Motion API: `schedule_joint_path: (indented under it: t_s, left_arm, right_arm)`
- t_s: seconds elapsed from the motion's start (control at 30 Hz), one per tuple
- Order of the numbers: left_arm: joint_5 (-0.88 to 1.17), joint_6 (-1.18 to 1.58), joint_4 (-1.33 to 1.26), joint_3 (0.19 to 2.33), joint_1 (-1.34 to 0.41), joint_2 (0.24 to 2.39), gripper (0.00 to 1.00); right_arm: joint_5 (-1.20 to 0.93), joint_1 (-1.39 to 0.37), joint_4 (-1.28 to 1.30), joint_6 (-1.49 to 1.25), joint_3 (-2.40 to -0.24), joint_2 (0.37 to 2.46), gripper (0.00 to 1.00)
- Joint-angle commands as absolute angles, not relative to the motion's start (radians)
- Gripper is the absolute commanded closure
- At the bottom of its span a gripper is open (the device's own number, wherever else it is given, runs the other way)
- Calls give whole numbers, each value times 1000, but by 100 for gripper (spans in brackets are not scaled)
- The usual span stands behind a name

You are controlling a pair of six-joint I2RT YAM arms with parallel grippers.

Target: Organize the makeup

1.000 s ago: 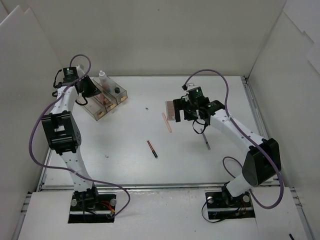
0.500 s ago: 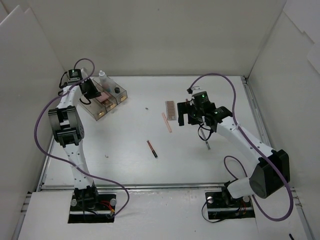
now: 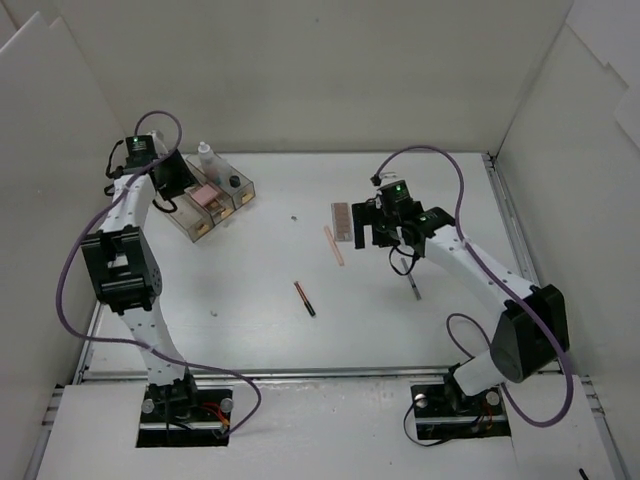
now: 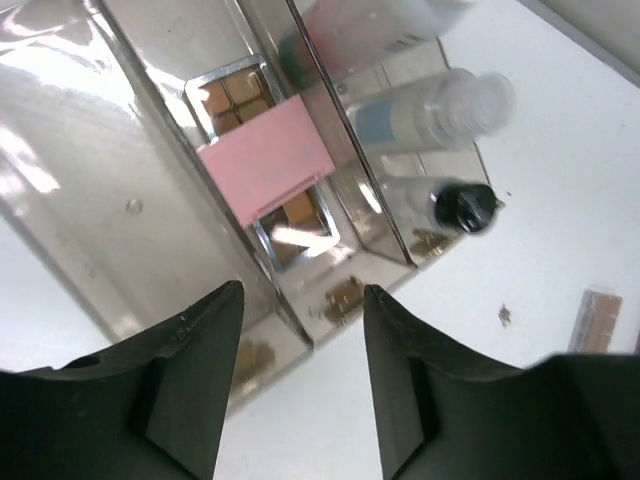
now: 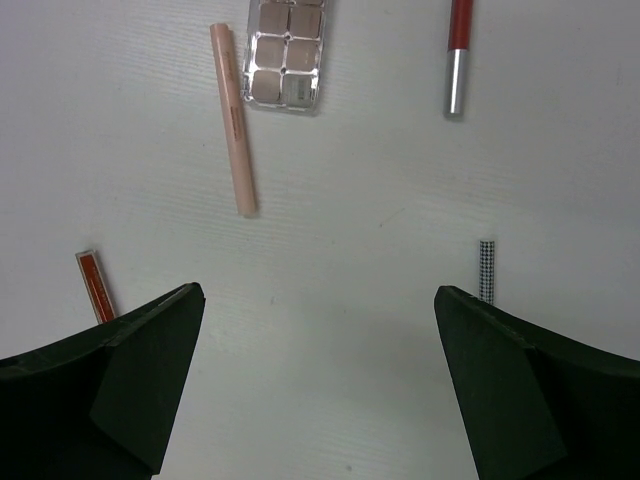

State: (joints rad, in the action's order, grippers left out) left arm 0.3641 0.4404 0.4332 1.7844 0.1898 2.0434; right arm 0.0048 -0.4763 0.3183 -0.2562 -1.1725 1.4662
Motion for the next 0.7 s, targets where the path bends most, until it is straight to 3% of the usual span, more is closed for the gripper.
schedule_joint_path:
  t_s: [0.0, 0.2, 0.67]
  left_arm:
    - [322, 448, 397, 1732, 189, 1757, 47]
    - [244, 457, 468, 1550, 189, 1521, 41]
    - [291, 459, 578, 1151, 112, 1115, 41]
  right_arm:
    - [35, -476, 282, -302, -1267, 1563, 2]
    - [81, -482, 281, -336, -1425, 1753, 2]
    - [132, -468, 282, -368, -1670, 2085, 2]
